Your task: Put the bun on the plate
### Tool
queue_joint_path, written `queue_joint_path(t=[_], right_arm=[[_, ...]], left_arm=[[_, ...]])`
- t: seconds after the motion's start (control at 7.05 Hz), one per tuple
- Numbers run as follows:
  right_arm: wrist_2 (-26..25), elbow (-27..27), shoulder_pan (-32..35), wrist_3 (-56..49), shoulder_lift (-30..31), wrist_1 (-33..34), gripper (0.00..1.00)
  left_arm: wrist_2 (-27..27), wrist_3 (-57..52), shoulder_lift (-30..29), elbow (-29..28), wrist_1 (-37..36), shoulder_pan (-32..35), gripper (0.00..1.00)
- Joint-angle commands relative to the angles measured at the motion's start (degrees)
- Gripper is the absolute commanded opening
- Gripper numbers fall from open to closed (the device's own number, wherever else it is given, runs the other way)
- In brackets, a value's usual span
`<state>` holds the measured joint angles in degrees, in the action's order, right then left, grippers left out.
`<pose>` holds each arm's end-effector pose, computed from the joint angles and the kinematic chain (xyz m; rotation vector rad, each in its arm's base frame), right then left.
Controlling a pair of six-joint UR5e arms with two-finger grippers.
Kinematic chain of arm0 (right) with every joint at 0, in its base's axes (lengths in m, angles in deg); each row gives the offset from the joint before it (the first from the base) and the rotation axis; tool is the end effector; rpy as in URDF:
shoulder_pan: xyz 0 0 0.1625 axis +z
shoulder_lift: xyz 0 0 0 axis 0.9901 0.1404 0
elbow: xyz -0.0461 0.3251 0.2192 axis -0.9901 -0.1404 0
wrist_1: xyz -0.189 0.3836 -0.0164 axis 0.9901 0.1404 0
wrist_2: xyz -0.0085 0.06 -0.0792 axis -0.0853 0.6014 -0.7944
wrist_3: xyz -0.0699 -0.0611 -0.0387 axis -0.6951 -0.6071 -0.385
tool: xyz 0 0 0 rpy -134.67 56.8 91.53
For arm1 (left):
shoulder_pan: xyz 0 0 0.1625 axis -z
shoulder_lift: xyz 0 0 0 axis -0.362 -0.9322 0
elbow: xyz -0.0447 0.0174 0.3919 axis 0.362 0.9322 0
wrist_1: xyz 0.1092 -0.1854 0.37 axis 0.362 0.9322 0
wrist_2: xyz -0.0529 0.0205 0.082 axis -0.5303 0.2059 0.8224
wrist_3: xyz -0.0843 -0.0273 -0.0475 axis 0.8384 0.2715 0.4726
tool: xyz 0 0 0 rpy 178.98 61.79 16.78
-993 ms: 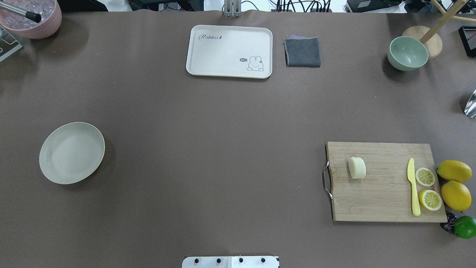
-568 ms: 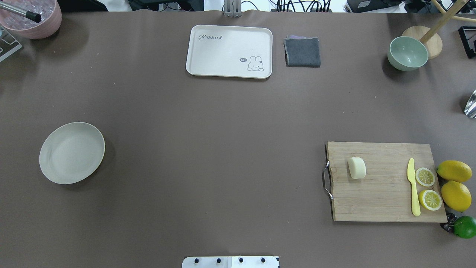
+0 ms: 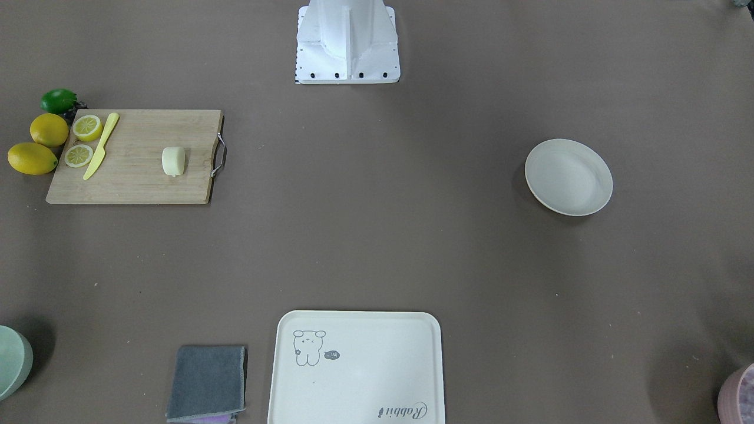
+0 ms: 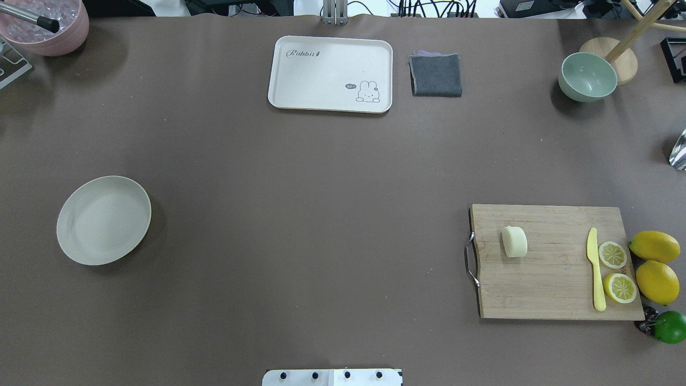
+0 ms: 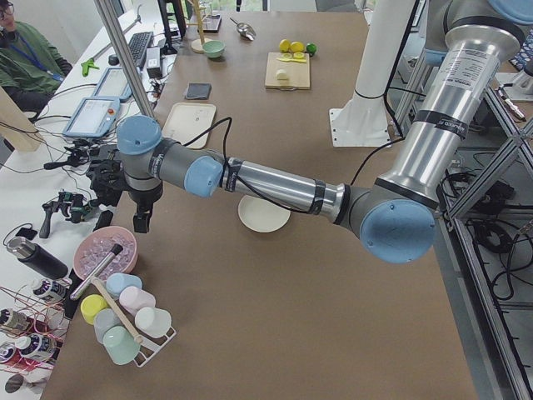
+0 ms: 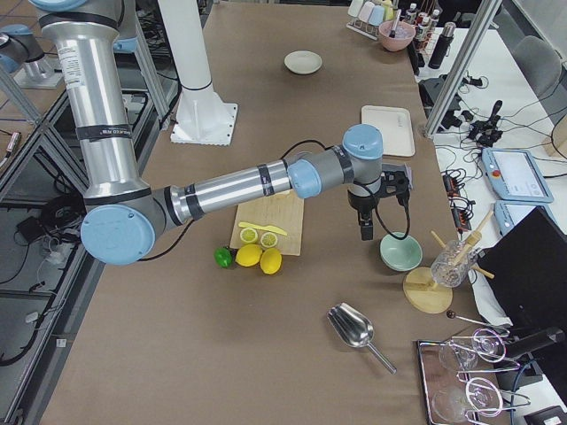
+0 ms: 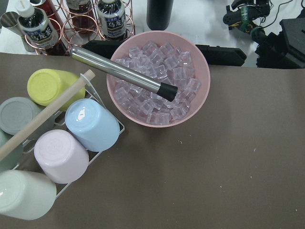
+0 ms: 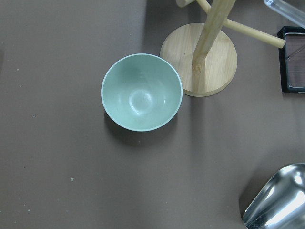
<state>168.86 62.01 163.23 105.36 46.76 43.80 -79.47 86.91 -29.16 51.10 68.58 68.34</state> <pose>-0.0186 -0.5795 0.4594 0.2152 -0.7595 0.0589 -0.0564 -0.6625 0.4475 0.2725 0.8365 -0.1091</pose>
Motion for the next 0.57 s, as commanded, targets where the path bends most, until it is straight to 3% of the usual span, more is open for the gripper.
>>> queue_joint_path(t=[0.0,0.43], right_arm=[[0.1,0.0,0.0,0.1,-0.6,0.0,1.00],[1.9,1.6,0.0,0.2,0.4,0.1,1.00]], left_arm=[[0.1,-0.1,0.0,2.4,0.7,-3.1,0.98],[-0.3,-0.5,2.5,5.8,1.9,-11.7,0.98]])
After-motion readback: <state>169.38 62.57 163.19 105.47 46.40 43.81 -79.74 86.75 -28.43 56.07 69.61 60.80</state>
